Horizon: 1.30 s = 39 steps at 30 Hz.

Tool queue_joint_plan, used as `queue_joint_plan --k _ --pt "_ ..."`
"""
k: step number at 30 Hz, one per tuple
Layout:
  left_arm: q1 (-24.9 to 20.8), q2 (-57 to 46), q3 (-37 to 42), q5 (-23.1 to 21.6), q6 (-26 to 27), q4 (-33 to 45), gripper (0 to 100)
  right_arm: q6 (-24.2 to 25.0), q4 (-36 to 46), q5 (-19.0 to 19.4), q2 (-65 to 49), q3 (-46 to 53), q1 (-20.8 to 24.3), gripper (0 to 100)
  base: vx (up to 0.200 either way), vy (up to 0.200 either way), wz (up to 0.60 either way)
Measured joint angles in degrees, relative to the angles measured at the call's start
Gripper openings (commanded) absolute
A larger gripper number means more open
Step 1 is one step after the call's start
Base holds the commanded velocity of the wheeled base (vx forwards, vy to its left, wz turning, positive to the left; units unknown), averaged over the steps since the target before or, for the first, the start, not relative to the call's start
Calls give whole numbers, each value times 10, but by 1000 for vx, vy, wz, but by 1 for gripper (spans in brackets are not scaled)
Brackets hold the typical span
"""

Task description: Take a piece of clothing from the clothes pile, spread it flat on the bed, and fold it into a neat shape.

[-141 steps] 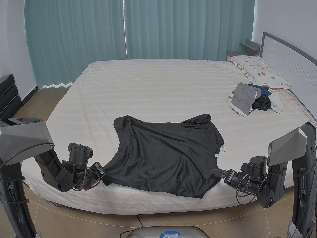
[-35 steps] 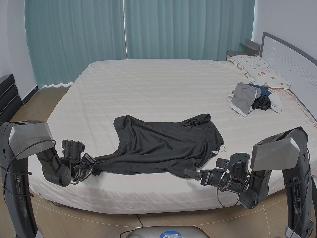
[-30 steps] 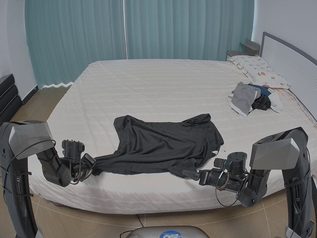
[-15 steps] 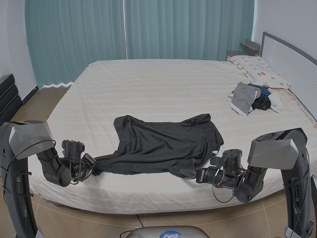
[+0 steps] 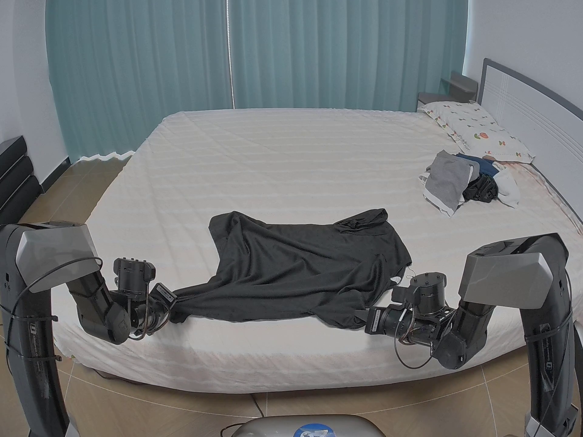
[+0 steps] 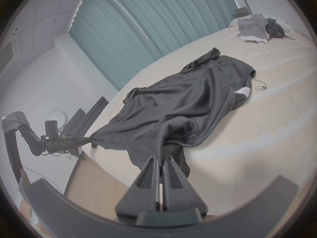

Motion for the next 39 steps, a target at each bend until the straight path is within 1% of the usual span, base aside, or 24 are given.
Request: queue_joint_plan --k 4,8,11,13,16,18,22,25,27,35,36,39 --pt "-4 -3 9 -1 5 1 0 0 0 2 -21 36 -10 0 0 0 0" --pt "-15 -15 31 -4 27 2 0 0 1 13 -63 92 -35 0 0 0 0" --pt "-26 -29 57 -5 65 3 0 -4 5 23 -97 140 -61 0 0 0 0" --pt "-37 -39 83 -6 101 7 0 -14 10 28 -122 172 -82 0 0 0 0" --pt "-67 -51 121 -6 145 27 0 -41 30 34 -152 215 -113 0 0 0 0" --pt "-89 -57 138 -6 160 51 0 -57 47 36 -169 234 -130 0 0 0 0" --pt "-126 -68 154 -2 169 112 0 -84 92 38 -194 262 -148 0 0 0 0" --pt "-141 -75 157 -1 171 142 0 -114 128 38 -204 276 -156 0 0 0 0" --pt "-148 -79 155 -1 171 148 0 -123 139 34 -206 280 -163 0 0 0 0" --pt "-153 -80 147 -2 169 148 0 -131 143 31 -174 282 -165 0 0 0 0" --pt "-153 -79 146 -2 169 147 100 -136 143 30 -168 282 -165 100 0 0 0" --pt "-152 -77 145 -2 168 147 100 -144 142 20 -154 281 -163 100 0 0 0"
